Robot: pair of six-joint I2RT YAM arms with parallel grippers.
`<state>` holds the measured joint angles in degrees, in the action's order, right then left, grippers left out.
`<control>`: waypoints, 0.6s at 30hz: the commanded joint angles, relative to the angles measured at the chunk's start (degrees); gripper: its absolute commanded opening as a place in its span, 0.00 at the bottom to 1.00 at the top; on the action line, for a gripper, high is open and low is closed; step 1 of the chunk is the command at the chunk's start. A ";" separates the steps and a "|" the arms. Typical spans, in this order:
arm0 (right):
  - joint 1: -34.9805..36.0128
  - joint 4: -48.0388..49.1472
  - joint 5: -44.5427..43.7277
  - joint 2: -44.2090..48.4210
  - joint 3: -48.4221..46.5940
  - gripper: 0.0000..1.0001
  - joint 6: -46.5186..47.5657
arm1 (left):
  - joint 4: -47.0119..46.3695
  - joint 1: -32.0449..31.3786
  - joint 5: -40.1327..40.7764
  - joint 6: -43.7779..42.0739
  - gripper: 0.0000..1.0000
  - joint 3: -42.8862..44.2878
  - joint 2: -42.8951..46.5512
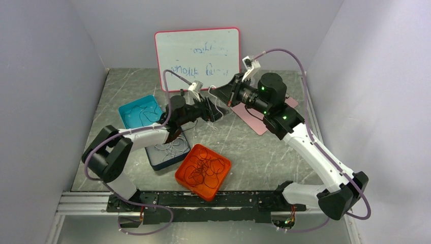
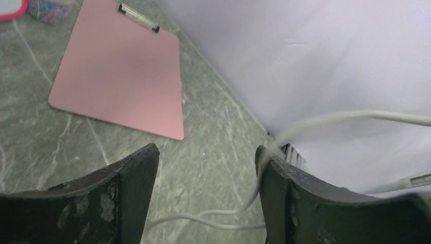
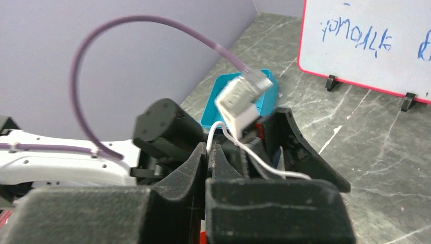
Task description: Untangle the cables
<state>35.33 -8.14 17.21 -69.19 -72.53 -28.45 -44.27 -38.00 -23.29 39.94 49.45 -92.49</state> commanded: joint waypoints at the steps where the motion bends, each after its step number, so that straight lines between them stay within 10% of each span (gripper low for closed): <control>1: -0.39 2.34 0.57 3.12 -1.64 0.00 -0.23 | -2.94 -0.41 -1.77 0.76 0.69 0.82 -3.83; 18: -0.35 -0.17 -1.17 6.04 -9.17 0.00 2.04 | -0.43 -1.02 -1.22 -0.29 0.49 1.01 -11.15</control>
<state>35.31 -8.05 17.06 -64.45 -79.07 -28.03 -43.38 -38.61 -23.77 40.69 49.45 -102.78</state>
